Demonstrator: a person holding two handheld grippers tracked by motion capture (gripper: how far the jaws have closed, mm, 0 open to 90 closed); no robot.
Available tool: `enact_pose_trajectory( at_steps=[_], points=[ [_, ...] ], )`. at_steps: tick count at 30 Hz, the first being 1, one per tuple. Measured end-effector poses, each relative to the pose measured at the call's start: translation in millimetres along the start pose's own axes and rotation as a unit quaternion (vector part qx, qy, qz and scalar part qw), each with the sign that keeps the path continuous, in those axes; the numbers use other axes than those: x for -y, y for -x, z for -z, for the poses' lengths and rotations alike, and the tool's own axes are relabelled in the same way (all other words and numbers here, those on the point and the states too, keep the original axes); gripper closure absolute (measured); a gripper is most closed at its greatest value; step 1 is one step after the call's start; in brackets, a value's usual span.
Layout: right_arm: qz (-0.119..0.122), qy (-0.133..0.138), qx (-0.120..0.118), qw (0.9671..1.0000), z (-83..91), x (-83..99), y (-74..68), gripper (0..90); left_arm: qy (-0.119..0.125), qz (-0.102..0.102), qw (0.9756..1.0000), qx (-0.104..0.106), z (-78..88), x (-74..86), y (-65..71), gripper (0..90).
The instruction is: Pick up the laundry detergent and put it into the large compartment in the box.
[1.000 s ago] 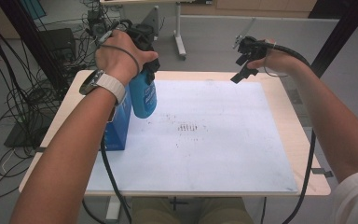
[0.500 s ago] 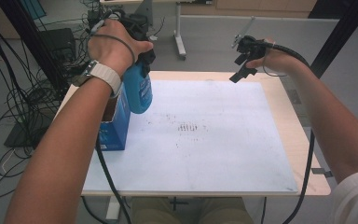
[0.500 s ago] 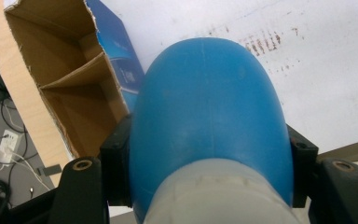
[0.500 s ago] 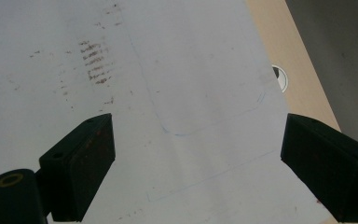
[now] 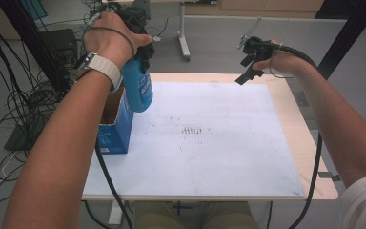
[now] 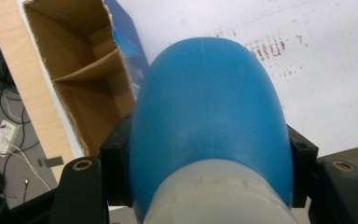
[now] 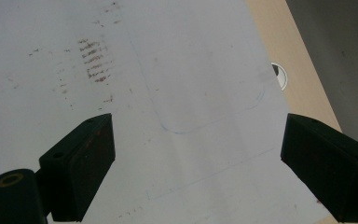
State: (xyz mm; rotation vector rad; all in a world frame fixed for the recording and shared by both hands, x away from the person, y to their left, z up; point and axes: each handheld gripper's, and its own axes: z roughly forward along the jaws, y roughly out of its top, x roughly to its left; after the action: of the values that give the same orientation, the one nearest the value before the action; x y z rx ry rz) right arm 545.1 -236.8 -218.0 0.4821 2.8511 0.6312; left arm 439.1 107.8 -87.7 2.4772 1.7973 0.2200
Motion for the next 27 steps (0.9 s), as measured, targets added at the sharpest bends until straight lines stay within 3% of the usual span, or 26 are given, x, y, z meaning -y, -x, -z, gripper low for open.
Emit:
enact_pose_trajectory(
  at_steps=[27],
  points=[
    [0.002,-0.004,0.003,1.0000,0.9,1.4,-1.0,9.8,0.001,0.053,0.9985,-0.013,21.2,0.6,-30.3,37.7]
  ],
)
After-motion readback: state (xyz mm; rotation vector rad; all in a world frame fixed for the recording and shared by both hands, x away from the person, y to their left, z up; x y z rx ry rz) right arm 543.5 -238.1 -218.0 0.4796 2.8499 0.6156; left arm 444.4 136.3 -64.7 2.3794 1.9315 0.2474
